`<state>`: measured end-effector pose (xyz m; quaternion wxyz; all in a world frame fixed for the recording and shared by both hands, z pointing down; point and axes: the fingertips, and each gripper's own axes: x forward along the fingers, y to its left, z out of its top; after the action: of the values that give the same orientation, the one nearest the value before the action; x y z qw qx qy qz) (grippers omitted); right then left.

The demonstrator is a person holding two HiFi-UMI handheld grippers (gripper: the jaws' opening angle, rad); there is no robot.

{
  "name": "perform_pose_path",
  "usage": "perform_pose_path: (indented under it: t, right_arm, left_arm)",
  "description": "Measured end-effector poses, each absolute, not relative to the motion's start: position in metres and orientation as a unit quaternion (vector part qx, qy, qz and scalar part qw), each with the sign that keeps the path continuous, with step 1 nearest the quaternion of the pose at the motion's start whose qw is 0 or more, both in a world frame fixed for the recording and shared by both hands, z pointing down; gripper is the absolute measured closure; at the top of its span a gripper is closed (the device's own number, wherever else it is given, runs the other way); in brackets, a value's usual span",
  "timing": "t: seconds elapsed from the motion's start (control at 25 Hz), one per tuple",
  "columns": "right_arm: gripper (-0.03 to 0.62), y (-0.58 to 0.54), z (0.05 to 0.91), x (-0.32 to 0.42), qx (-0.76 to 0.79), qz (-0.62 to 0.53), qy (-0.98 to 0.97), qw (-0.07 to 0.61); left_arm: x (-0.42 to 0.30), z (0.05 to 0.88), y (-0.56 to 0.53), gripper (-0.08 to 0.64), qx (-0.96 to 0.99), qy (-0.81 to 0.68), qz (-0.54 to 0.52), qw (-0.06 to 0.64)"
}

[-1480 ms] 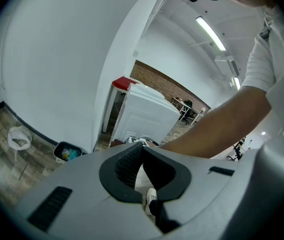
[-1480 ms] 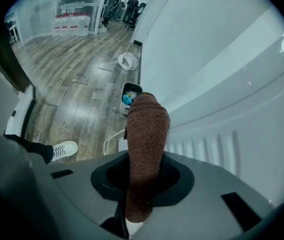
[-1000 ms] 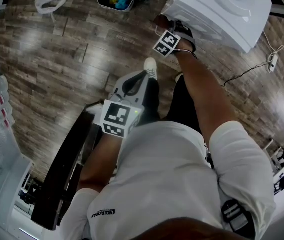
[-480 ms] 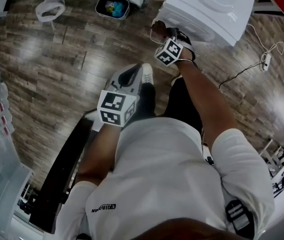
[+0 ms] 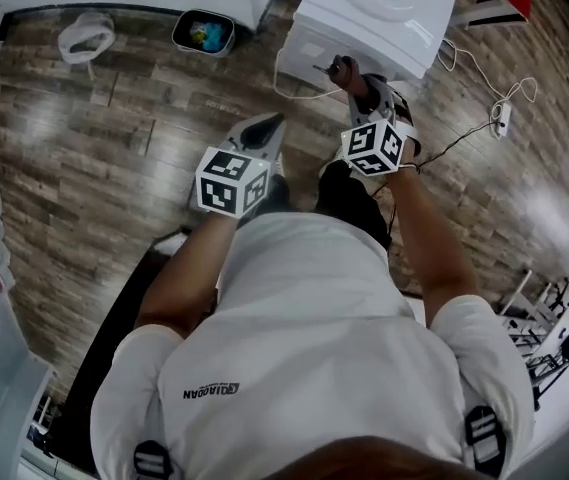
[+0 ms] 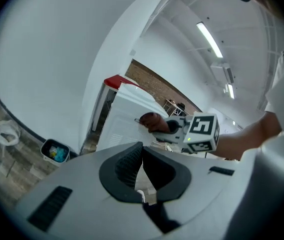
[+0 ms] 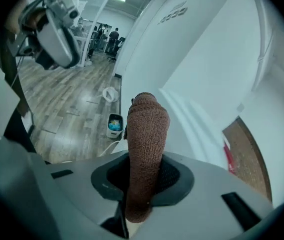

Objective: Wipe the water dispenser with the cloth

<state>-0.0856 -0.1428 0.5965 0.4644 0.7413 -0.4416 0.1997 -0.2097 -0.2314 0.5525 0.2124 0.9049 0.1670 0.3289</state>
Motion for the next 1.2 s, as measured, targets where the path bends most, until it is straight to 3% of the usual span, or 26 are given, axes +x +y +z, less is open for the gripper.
perform_pose_path:
  t: [0.4,1.2]
  right_arm:
    - [0.520,-0.108,0.494,-0.042,0.771,0.129,-0.366,0.505]
    - [0.520,-0.114,0.635,-0.051,0.701,0.187,-0.387,0.569]
  left_arm:
    - [-0.187,0.533,-0.209,0.559,0.910,0.203,0.309,0.186]
    - [-0.183,0.552,-0.196,0.560,0.908,0.202,0.321,0.177]
